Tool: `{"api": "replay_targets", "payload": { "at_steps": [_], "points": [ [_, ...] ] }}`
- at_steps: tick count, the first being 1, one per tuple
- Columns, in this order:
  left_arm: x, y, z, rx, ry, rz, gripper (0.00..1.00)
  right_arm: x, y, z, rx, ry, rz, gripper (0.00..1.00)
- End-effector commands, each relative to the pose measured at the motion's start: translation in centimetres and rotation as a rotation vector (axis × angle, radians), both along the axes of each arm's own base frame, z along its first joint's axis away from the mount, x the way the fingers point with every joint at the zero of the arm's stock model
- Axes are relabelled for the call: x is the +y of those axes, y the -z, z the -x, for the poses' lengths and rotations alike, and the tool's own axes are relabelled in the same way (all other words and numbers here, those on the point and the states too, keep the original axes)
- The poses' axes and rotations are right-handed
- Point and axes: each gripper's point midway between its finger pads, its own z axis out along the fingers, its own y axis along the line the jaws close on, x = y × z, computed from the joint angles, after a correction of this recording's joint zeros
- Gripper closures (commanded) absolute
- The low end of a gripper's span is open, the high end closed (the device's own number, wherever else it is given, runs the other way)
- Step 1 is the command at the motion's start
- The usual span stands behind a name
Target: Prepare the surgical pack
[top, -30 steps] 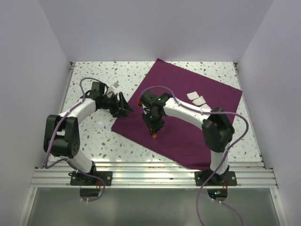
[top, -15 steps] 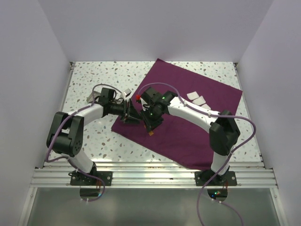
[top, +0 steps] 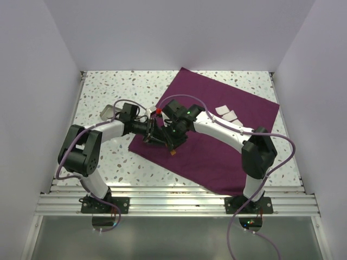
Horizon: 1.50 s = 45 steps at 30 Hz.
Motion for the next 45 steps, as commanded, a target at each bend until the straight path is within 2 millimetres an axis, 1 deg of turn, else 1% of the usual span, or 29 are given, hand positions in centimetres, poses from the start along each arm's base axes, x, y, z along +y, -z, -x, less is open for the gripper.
{"api": "replay_targets", "payload": {
  "at_steps": [1,3,4,7,12,15,17,19,20,21,22,23,24,25,26,27,28,29,30,31,33,34,35,37,38,39,40,41,45],
  "points": [
    [-0.8,-1.3,-0.1,-0.030,0.041,0.060,0.62,1.2,-3.2,-0.7,-0.061,-0.012,-0.092,0.70],
    [-0.8,-1.3,-0.1,-0.025,0.044,0.067,0.64,1.2,-3.1,-0.8,-0.065,-0.010,-0.090,0.70],
    [-0.9,-1.3,-0.1,-0.021,0.046,0.073,0.69,1.2,-3.1,-0.9,-0.068,-0.010,-0.089,0.70],
    [-1.0,-1.5,0.0,-0.010,0.050,0.090,0.75,1.3,-3.2,-1.1,-0.072,-0.006,-0.090,0.70],
    [-1.2,-1.8,-0.1,0.005,0.051,0.106,0.83,1.6,-3.1,-1.4,-0.074,-0.010,-0.089,0.70],
    [-1.4,-2.4,-0.6,-0.025,0.051,0.128,1.00,1.6,-2.9,-1.6,-0.072,-0.007,-0.087,0.69],
    [-1.4,-2.5,-0.7,-0.022,0.049,0.133,1.00,1.5,-2.9,-2.0,-0.078,0.004,-0.084,0.68],
    [-1.4,-2.5,-0.9,-0.022,0.045,0.130,1.00,1.1,-2.5,-2.3,-0.074,0.023,-0.059,0.64],
    [-1.1,-2.5,-1.5,-0.035,0.032,0.128,1.00,0.9,-2.6,-2.6,-0.074,0.028,-0.052,0.62],
    [-0.8,-2.3,-1.7,-0.021,0.019,0.114,1.00,0.3,-2.3,-3.1,-0.077,0.051,-0.029,0.60],
    [-0.3,-1.9,-2.6,-0.060,-0.002,0.097,1.00,-0.5,-2.1,-3.4,-0.070,0.073,0.000,0.54],
    [1.0,-1.9,-3.8,-0.057,-0.046,0.080,1.00,-1.1,-2.0,-3.6,-0.065,0.090,0.009,0.51],
    [2.0,-1.2,-4.2,-0.013,-0.079,0.047,1.00,-2.2,-1.9,-4.4,-0.053,0.123,0.010,0.49],
    [3.0,-1.0,-5.1,-0.022,-0.107,0.021,1.00,-2.8,-2.1,-4.7,-0.049,0.145,0.006,0.46],
    [5.3,-1.0,-7.5,-0.102,-0.163,-0.021,1.00,-3.7,-1.8,-4.9,-0.037,0.167,0.016,0.43],
    [6.6,-0.3,-7.9,-0.061,-0.191,-0.054,1.00,-5.0,-1.7,-5.8,-0.027,0.210,0.017,0.42],
    [7.9,-0.2,-8.9,-0.078,-0.220,-0.082,1.00,-5.7,-1.7,-5.9,-0.010,0.225,0.015,0.41],
    [10.5,-0.5,-11.4,-0.153,-0.281,-0.132,1.00,-6.8,-1.5,-6.5,-0.003,0.253,0.020,0.41],
    [11.8,0.1,-12.0,-0.142,-0.306,-0.160,1.00,-7.2,-1.5,-6.7,-0.005,0.254,0.026,0.41],
    [14.5,0.2,-13.8,-0.186,-0.366,-0.225,1.00,-7.6,-1.6,-6.9,-0.011,0.262,0.030,0.41],
    [16.6,0.8,-15.1,-0.203,-0.417,-0.247,1.00,-8.0,-1.8,-7.2,-0.006,0.279,0.024,0.40],
    [18.4,1.4,-15.8,-0.194,-0.473,-0.279,1.00,-7.9,-1.9,-7.3,-0.005,0.285,0.015,0.40],
    [19.1,1.7,-16.4,-0.211,-0.493,-0.290,1.00,-7.8,-2.0,-7.4,0.002,0.288,0.008,0.40],
    [20.3,3.2,-17.0,-0.191,-0.517,-0.333,1.00,-7.6,-2.3,-7.5,0.011,0.287,0.000,0.40],
    [20.5,4.1,-17.5,-0.180,-0.519,-0.343,1.00,-7.5,-2.7,-8.0,0.002,0.288,-0.009,0.40],
    [20.7,4.5,-17.8,-0.170,-0.521,-0.348,1.00,-7.6,-2.9,-8.3,0.000,0.291,-0.013,0.40],
    [21.0,4.5,-18.5,-0.171,-0.530,-0.360,1.00,-7.7,-3.1,-8.5,-0.002,0.294,-0.020,0.40],
    [21.2,5.7,-18.7,-0.139,-0.533,-0.367,1.00,-8.2,-3.1,-8.9,0.004,0.313,-0.027,0.40],
    [21.6,6.5,-20.0,-0.113,-0.563,-0.377,1.00,-10.3,-2.9,-9.5,0.024,0.378,-0.053,0.40]
  ]
}}
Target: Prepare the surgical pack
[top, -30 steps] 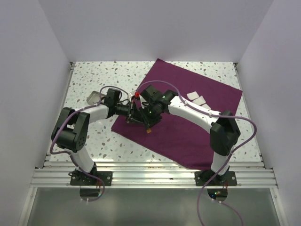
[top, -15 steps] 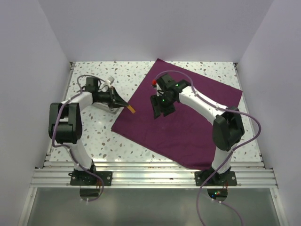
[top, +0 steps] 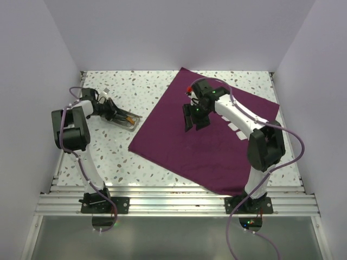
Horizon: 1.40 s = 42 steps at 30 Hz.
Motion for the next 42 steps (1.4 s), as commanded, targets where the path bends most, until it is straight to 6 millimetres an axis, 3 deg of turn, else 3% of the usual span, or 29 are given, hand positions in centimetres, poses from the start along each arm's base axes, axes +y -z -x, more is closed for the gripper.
{"api": "replay_targets", "payload": {
  "at_steps": [1,5,8,9,11,14,16,22,24,26,27,31,37,38,42],
  "points": [
    [1.0,-0.5,-1.9,-0.027,-0.026,-0.050,1.00,-1.9,-1.4,-0.5,-0.003,0.061,-0.058,0.40],
    [2.0,0.5,-2.1,0.018,-0.043,-0.094,1.00,-3.0,-0.9,-1.0,0.008,0.098,-0.052,0.40],
    [2.8,0.1,-2.3,0.018,-0.052,-0.127,0.79,-3.7,-0.6,-1.6,0.017,0.137,-0.049,0.39],
    [2.9,-0.3,-2.3,0.011,-0.052,-0.128,0.68,-4.0,-0.6,-1.6,0.022,0.146,-0.045,0.39],
    [2.8,-1.5,-2.4,-0.010,-0.054,-0.135,0.59,-4.9,-0.6,-2.2,0.015,0.180,-0.019,0.39],
    [2.9,-3.0,-1.9,-0.020,-0.063,-0.150,0.54,-6.6,-0.2,-2.9,0.011,0.245,0.036,0.39],
    [3.3,-3.5,-1.4,-0.010,-0.079,-0.184,0.53,-7.8,-0.2,-3.4,0.022,0.296,0.051,0.39],
    [2.7,-6.6,-0.4,-0.045,-0.089,-0.316,0.53,-15.1,0.4,-6.6,0.053,0.625,0.034,0.43],
    [1.3,-7.2,-0.5,-0.064,-0.053,-0.346,0.53,-17.0,1.2,-7.0,0.077,0.697,0.046,0.44],
    [0.8,-7.4,-0.4,-0.064,-0.042,-0.396,0.54,-19.8,1.6,-7.2,0.090,0.781,0.051,0.45],
    [-0.4,-7.4,-0.3,-0.076,-0.014,-0.406,0.53,-21.9,1.7,-7.3,0.080,0.828,0.065,0.45],
    [-2.4,-6.7,-0.5,-0.090,0.050,-0.420,0.53,-25.8,2.1,-6.9,0.067,0.874,0.114,0.45],
    [-5.4,-5.8,-0.7,-0.066,0.098,-0.327,0.57,-28.3,4.8,-5.7,0.098,0.911,0.041,0.43],
    [-6.9,-6.0,-0.7,-0.076,0.130,-0.326,0.57,-28.7,5.5,-5.4,0.117,0.918,0.052,0.43],
    [-8.1,-5.0,0.2,-0.051,0.163,-0.313,0.57,-30.4,7.5,-4.0,0.163,0.941,0.082,0.44]
  ]
}}
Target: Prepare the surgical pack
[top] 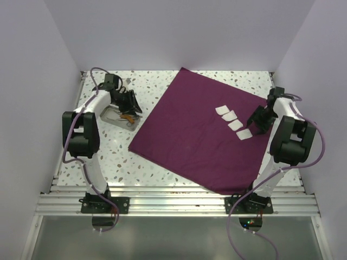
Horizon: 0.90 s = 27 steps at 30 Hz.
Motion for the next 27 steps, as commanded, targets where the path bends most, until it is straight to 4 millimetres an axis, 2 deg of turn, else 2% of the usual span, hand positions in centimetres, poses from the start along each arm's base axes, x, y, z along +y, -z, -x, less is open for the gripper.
{"api": "replay_targets", "payload": {
  "at_steps": [1,4,6,9,10,12,13,15,16,18,19,23,27],
  "points": [
    [-1.9,-0.9,0.0,-0.020,0.046,0.034,0.57,-1.5,0.8,-0.3,-0.034,-0.007,0.005,0.44],
    [-2.0,-0.9,0.1,-0.021,0.049,0.036,0.57,-2.0,1.2,-0.8,-0.059,-0.070,0.009,0.46],
    [-2.2,-1.1,0.1,-0.024,0.051,0.048,0.57,-1.3,1.5,-1.9,-0.101,-0.132,-0.043,0.46],
    [-2.4,-1.2,0.2,-0.028,0.049,0.058,0.57,-1.5,2.1,-2.2,-0.145,-0.206,-0.022,0.47],
    [-2.5,-1.3,0.2,-0.032,0.052,0.064,0.57,-1.0,1.8,-2.6,-0.181,-0.234,-0.044,0.46],
    [-2.6,-1.2,0.2,-0.030,0.050,0.071,0.57,-1.0,1.5,-2.9,-0.228,-0.279,-0.026,0.44],
    [-2.7,-1.4,0.1,-0.042,0.054,0.078,0.57,-1.1,0.5,-3.1,-0.268,-0.292,-0.006,0.43],
    [-2.9,-1.2,0.3,-0.041,0.057,0.090,0.57,-1.2,0.5,-3.3,-0.312,-0.298,0.009,0.37],
    [-3.3,-1.2,0.4,-0.053,0.064,0.108,0.57,-0.7,0.6,-3.4,-0.343,-0.385,-0.016,0.32],
    [-3.5,-1.0,0.7,-0.047,0.069,0.116,0.57,-0.8,0.5,-3.6,-0.343,-0.405,-0.020,0.30],
    [-3.5,-1.2,0.6,-0.059,0.070,0.117,0.57,-0.8,1.1,-3.5,-0.320,-0.423,-0.032,0.30],
    [-3.4,-1.1,1.4,-0.060,0.080,0.108,0.58,-0.7,0.4,-3.7,-0.319,-0.481,-0.062,0.31],
    [-3.3,-1.4,1.8,-0.067,0.086,0.101,0.57,-0.1,0.9,-2.6,-0.291,-0.499,-0.091,0.34]
  ]
}}
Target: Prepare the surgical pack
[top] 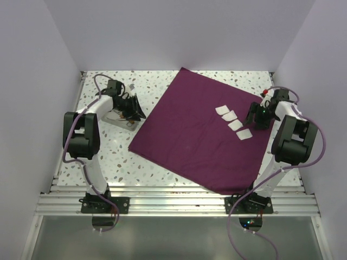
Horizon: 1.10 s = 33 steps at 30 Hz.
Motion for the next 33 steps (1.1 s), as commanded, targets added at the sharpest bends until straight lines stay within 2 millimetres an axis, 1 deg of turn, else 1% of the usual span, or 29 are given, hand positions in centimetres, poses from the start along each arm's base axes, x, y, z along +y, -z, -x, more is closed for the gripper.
{"api": "replay_targets", "payload": {
  "at_steps": [1,3,4,5,6,7,8,9,10,11,12,13,14,16,17,18,19,20,22,23,29,33],
  "points": [
    [-0.4,-3.4,-0.7,-0.118,0.025,0.023,0.57,0.4,-0.2,0.7,0.004,-0.057,-0.022,0.35],
    [-0.5,-3.3,-0.8,-0.115,0.026,0.028,0.57,0.0,0.2,1.4,0.032,-0.010,0.003,0.37],
    [-0.6,-3.2,-0.7,-0.107,0.031,0.035,0.57,0.1,0.2,1.5,0.052,0.054,-0.003,0.39],
    [-0.7,-3.2,-0.8,-0.107,0.031,0.037,0.58,-0.4,0.3,1.7,0.073,0.115,0.015,0.39],
    [-0.7,-3.4,-0.9,-0.110,0.031,0.037,0.57,-0.5,0.4,2.3,0.106,0.175,0.021,0.39],
    [-0.7,-3.3,-0.9,-0.109,0.032,0.038,0.57,-0.8,-0.4,2.5,0.113,0.274,0.026,0.39],
    [-0.7,-3.3,-0.9,-0.104,0.032,0.041,0.57,-0.8,-0.8,2.5,0.101,0.328,0.020,0.36],
    [-0.8,-3.2,-0.9,-0.104,0.031,0.044,0.57,-0.5,-1.3,3.2,0.099,0.376,0.010,0.37],
    [-0.8,-3.0,-0.7,-0.096,0.030,0.047,0.57,0.1,-1.0,3.9,0.137,0.463,-0.029,0.37],
    [-0.8,-3.0,-0.7,-0.097,0.030,0.049,0.57,0.2,-1.3,3.9,0.141,0.501,-0.043,0.37],
    [-0.8,-3.0,-0.7,-0.097,0.029,0.050,0.57,0.6,-1.1,4.3,0.160,0.535,-0.061,0.39],
    [-0.8,-3.1,-0.6,-0.097,0.029,0.051,0.57,0.9,-1.2,4.3,0.166,0.599,-0.093,0.41],
    [-0.8,-3.0,-0.5,-0.096,0.029,0.051,0.57,1.0,-1.1,4.5,0.173,0.626,-0.092,0.46],
    [-0.9,-3.1,-0.4,-0.095,0.030,0.054,0.57,0.9,-1.2,4.6,0.181,0.692,-0.093,0.48],
    [-0.9,-3.0,-0.3,-0.092,0.030,0.058,0.57,0.2,-1.2,4.8,0.181,0.723,-0.061,0.51],
    [-0.9,-3.2,-0.3,-0.097,0.029,0.057,0.57,0.0,-1.3,4.8,0.179,0.738,-0.049,0.55],
    [-0.9,-3.2,-0.2,-0.098,0.030,0.058,0.57,-0.2,-1.3,4.7,0.174,0.763,-0.045,0.58],
    [-0.9,-3.1,0.0,-0.095,0.030,0.058,0.57,-0.5,-1.0,4.5,0.169,0.773,-0.034,0.59],
    [-0.9,-3.1,0.0,-0.096,0.028,0.059,0.57,-0.6,-0.6,4.3,0.180,0.784,-0.028,0.64],
    [-0.9,-3.1,0.0,-0.096,0.029,0.060,0.57,-0.6,0.0,4.6,0.212,0.789,-0.018,0.65],
    [-0.9,-3.2,0.1,-0.101,0.031,0.057,0.57,-1.3,0.5,3.4,0.197,0.799,0.008,0.65],
    [-0.9,-3.1,0.1,-0.098,0.033,0.055,0.57,-1.1,0.9,3.0,0.191,0.776,0.014,0.64]
  ]
}}
